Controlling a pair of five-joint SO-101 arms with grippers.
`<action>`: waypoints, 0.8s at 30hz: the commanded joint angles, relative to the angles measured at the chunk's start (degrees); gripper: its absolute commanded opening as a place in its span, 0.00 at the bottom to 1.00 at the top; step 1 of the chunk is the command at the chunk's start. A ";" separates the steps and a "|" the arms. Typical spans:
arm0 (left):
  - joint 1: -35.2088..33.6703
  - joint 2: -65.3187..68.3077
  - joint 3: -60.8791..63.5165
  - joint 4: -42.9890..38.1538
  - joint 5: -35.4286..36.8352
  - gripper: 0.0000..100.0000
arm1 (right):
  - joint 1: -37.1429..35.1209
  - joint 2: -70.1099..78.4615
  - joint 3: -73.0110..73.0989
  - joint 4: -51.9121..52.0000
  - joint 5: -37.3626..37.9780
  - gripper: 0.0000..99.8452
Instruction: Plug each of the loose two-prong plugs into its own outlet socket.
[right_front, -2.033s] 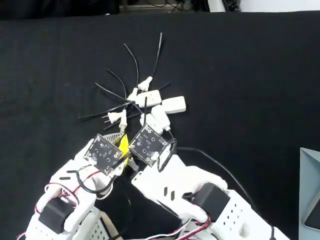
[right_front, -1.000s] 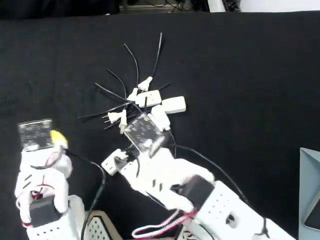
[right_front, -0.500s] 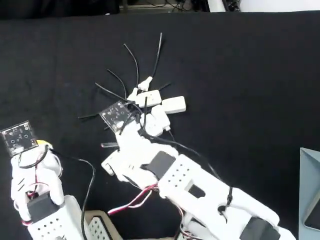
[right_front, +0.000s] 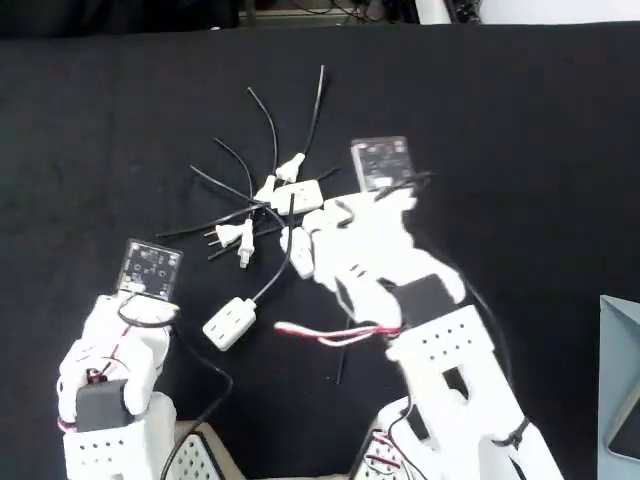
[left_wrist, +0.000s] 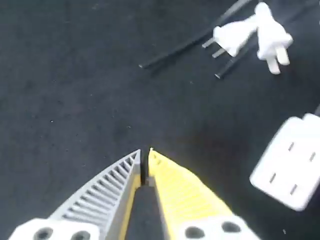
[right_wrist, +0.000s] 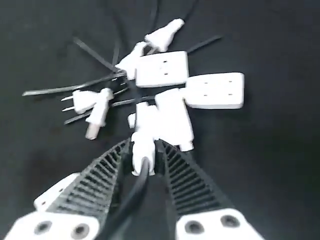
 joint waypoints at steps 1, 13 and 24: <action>1.63 4.48 -8.57 1.85 -3.78 0.05 | 5.45 -1.36 -0.13 -0.44 -0.70 0.01; 19.12 44.57 -29.41 10.37 -4.66 0.15 | 13.71 -1.36 5.93 -10.46 -0.70 0.01; 23.08 53.71 -28.18 2.99 -3.69 0.24 | 13.45 -1.36 9.01 -14.95 -0.70 0.01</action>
